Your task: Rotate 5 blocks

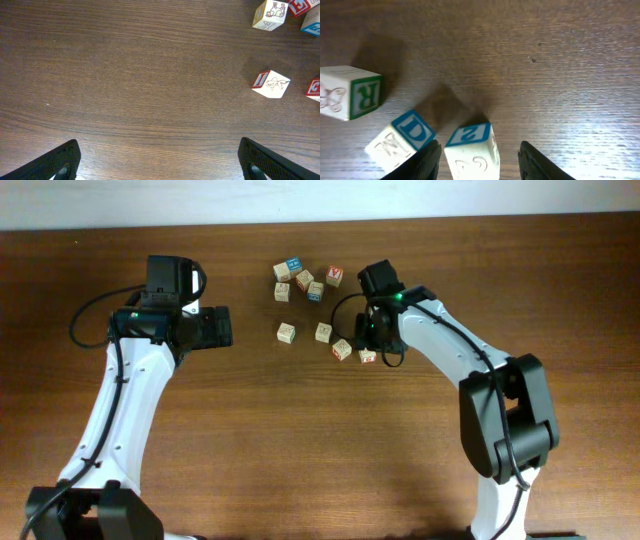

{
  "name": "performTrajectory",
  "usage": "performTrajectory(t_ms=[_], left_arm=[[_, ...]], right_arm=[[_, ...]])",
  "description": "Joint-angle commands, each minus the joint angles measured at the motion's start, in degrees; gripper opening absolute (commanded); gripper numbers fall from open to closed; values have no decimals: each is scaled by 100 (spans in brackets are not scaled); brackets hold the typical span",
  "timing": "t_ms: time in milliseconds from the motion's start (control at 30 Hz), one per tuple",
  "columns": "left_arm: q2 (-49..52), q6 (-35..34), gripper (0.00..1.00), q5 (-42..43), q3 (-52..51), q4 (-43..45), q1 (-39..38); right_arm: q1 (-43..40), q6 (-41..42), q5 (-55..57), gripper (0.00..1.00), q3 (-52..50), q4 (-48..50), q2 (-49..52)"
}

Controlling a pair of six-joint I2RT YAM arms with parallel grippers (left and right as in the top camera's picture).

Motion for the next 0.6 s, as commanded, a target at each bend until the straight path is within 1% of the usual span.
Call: performTrajectory(t_ms=[0,33,100,133,167,200,267,300,367,433,500,567], left_arm=[[35,-92,99,-24,111,9,15],[35,-94,99,-24,109,9,15],[35,-92,99,-26,109,9,15],[35,-92,99,-26,109,9,15],[35,-92,99,-26,109,9,15],[35,-92,99,-26,109,9,15],[35,-92,99,-26,111,9,15],[35,-92,99,-26,109,9,15],[35,-92,99,-26,111,9,15],[35,-92,99,-26,111,9,15],[35,-92,99,-26,111,9,15],[35,-92,99,-26,109,9,15]], right_arm=[[48,55,-11,52,85,22,164],[48,22,-11,55,85,24,229],[50,-92,-57,55,85,48,372],[48,-107,-55,51,85,46,372],[48,-111,-57,45,87,39,372],[48,-109,-59,28,87,20,372],[39,-109,-240,27,129,-98,341],[35,-111,-295,24,245,-319,282],[35,-116,-293,22,498,-756,136],[37,-321,-286,22,990,-1644,-323],[37,-413,-92,21,1023,-2629,-1082],[72,-415,-37,19,885,-2933,-1294]])
